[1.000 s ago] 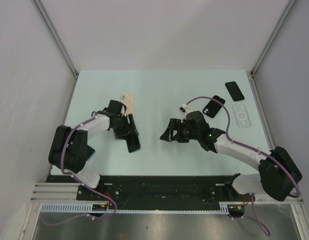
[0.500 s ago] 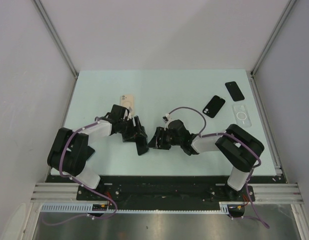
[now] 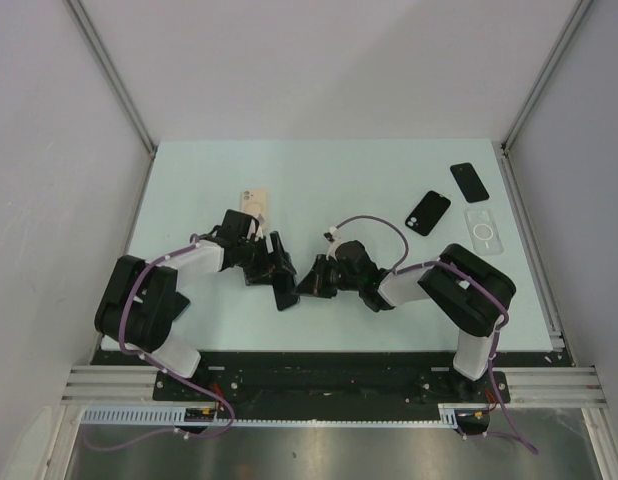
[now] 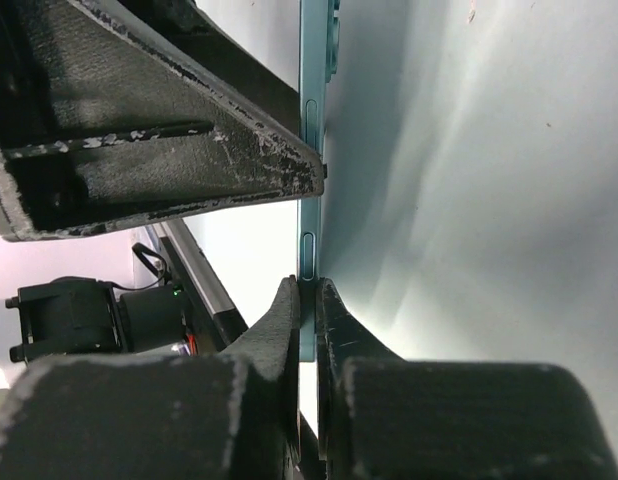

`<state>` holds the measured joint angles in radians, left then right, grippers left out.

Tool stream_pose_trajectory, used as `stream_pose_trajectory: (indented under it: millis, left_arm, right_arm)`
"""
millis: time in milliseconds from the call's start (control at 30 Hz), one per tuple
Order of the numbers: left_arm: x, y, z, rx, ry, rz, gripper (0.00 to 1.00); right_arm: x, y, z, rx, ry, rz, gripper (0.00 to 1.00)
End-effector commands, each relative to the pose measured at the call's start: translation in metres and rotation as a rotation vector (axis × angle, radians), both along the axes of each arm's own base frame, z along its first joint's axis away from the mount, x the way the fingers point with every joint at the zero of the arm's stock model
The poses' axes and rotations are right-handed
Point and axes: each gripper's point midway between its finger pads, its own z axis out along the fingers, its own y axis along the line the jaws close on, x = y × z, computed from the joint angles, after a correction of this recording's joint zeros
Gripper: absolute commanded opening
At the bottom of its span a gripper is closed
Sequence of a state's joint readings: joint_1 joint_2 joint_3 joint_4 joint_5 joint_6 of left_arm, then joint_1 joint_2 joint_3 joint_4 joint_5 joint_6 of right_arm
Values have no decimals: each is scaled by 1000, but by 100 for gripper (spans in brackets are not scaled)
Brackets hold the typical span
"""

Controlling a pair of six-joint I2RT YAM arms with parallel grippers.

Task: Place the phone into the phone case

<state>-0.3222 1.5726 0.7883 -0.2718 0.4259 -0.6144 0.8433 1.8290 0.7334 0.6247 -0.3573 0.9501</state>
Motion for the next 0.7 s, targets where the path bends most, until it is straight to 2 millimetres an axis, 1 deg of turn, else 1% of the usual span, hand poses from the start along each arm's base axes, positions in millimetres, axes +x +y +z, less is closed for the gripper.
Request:
stream_pose_trajectory:
  millis: [0,33,100,133,167,200,233,267,300,333,400,433,467,500,533,567,600,633,667]
  left_arm:
    - [-1,-6,16,-30,-15,-1,86]
    - [-2,-5,16,-24,-9,3,91]
    - [3,-1,20,0,-27,16,96]
    - [1,2,20,21,-14,20,100]
    - [2,5,24,35,-24,25,100]
    - [11,10,30,73,-56,39,100]
    - [11,15,32,105,-50,48,100]
    - [14,20,38,131,-64,64,100]
    - [26,25,50,158,-99,86,100]
    - [27,37,51,219,-93,121,100]
    - [42,55,68,259,-122,220,99]
    - [45,71,70,305,-120,285,99]
    - [48,80,79,303,-134,341,98]
    - [52,94,81,287,-117,427,98]
    - [55,111,84,313,-128,499,97]
    - [56,123,90,310,-141,555,97]
    - [58,144,92,315,-132,645,96]
    - [59,156,99,322,-151,695,95]
    - [60,172,100,358,-162,750,94]
  right_arm:
    - [7,6,8,33,-45,-1,0]
    - [7,7,7,35,-41,1,0]
    - [6,5,5,31,-33,3,0]
    - [5,4,3,23,-24,4,0]
    - [6,4,4,21,-29,5,0]
    - [7,2,4,15,-30,1,0]
    - [6,-1,1,-1,-23,2,0]
    - [9,-3,4,-5,-34,1,0]
    - [9,-5,4,-11,-35,1,0]
    - [8,-8,1,-32,-27,0,0]
    - [10,-13,2,-45,-42,-1,0]
    - [9,-15,0,-63,-37,3,0]
    - [8,-18,-1,-72,-35,5,0]
    - [8,-19,-1,-80,-43,8,0]
    - [7,-23,-5,-103,-33,6,0]
    - [7,-24,-5,-111,-35,5,0]
    - [7,-25,-3,-115,-41,7,0]
    - [6,-28,-4,-129,-41,12,0]
    - [4,-28,-4,-134,-48,18,0]
